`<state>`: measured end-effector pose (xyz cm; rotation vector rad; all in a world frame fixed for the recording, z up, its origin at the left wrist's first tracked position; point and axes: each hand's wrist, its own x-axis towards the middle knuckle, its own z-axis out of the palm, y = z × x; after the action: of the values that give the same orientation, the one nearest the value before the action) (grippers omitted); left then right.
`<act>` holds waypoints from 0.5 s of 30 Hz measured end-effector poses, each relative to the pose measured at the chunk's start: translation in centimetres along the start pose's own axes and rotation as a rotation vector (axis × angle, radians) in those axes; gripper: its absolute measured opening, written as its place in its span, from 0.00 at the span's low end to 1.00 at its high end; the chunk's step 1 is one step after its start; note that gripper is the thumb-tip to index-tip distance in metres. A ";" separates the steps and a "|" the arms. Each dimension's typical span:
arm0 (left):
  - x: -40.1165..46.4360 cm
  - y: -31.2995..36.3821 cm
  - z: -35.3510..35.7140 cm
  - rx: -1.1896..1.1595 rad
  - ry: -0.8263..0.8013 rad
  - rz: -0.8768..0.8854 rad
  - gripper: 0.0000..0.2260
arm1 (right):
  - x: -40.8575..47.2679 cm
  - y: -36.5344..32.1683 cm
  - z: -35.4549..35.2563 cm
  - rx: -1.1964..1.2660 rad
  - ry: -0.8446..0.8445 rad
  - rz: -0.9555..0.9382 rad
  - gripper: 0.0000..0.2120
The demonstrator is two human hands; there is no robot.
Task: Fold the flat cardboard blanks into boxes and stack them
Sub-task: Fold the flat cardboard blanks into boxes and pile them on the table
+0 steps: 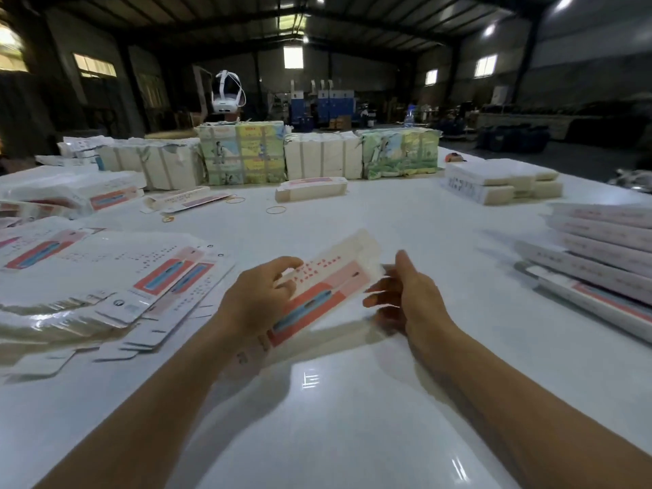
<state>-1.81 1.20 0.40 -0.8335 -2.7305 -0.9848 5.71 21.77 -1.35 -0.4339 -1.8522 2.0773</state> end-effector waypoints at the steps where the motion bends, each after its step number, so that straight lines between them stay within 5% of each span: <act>1: -0.6 0.1 0.5 -0.020 -0.012 0.003 0.15 | -0.2 -0.3 0.0 0.114 -0.007 0.047 0.19; 3: -1.1 0.6 1.3 0.041 -0.024 0.030 0.19 | -0.6 -0.5 -0.2 0.128 -0.018 0.015 0.16; 8: -2.9 3.1 3.1 0.372 0.041 0.199 0.49 | -1.7 -0.3 0.2 0.120 -0.149 -0.084 0.05; 12: -3.1 4.0 2.8 0.303 0.206 0.295 0.42 | -2.4 -0.8 0.2 0.232 -0.186 -0.148 0.08; 15: -3.4 4.5 2.3 0.332 0.303 0.364 0.39 | -3.3 -1.0 0.4 0.014 -0.090 -0.383 0.14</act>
<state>3.64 3.92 0.07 -0.9775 -2.2859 -0.5164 8.55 20.05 -0.31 0.0214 -1.7997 1.8722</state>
